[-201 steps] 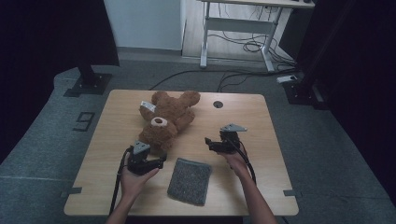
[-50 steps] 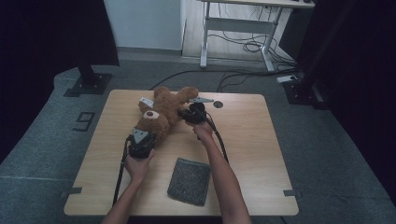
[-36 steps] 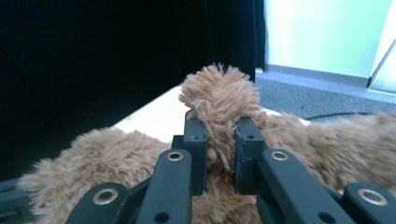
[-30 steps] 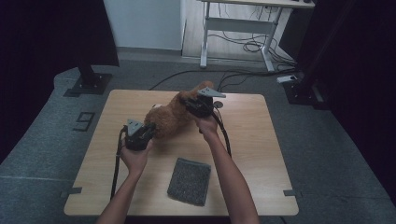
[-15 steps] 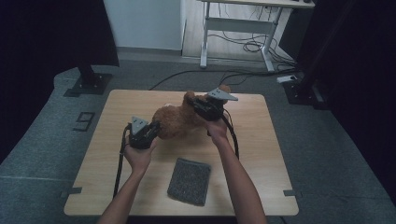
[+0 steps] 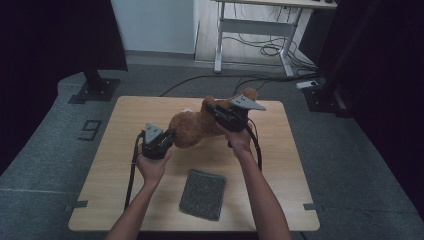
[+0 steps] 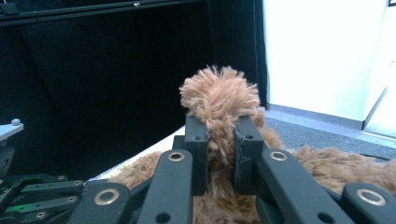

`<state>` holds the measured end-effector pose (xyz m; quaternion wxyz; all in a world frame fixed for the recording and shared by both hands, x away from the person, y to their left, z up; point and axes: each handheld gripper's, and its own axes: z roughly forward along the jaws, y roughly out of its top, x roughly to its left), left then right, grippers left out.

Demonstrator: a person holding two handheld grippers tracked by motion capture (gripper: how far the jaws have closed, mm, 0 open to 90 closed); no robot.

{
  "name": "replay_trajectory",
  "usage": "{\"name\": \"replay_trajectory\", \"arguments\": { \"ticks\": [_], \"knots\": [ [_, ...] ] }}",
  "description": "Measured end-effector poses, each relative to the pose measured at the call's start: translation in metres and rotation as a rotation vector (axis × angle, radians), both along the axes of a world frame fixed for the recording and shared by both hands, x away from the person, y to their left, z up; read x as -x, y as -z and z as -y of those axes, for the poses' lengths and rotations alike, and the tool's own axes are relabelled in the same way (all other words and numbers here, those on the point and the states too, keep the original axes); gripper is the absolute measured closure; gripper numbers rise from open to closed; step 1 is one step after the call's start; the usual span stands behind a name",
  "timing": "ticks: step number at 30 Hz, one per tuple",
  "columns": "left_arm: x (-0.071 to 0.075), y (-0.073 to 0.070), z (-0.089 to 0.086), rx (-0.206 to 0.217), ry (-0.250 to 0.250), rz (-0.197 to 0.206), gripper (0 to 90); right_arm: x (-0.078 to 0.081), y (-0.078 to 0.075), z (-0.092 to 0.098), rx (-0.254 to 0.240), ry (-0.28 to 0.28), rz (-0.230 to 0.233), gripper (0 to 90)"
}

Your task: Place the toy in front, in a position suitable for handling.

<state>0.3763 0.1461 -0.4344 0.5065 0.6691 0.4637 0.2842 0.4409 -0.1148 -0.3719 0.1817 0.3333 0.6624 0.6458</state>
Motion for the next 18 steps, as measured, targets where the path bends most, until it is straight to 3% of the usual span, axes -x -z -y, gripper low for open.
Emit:
{"name": "replay_trajectory", "arguments": {
  "ticks": [10,13,18],
  "knots": [
    [-0.001,0.003,0.012,-0.004,0.035,-0.014,85.2,0.019,-0.001,0.019,-0.011,0.006,0.009,79.8],
    [-0.002,0.008,0.012,-0.015,0.036,-0.027,85.2,0.023,0.007,0.022,-0.015,0.001,-0.004,79.8],
    [-0.005,0.022,0.005,-0.037,0.027,-0.066,85.2,0.026,0.037,0.022,-0.011,-0.012,-0.053,79.8]
  ]
}}
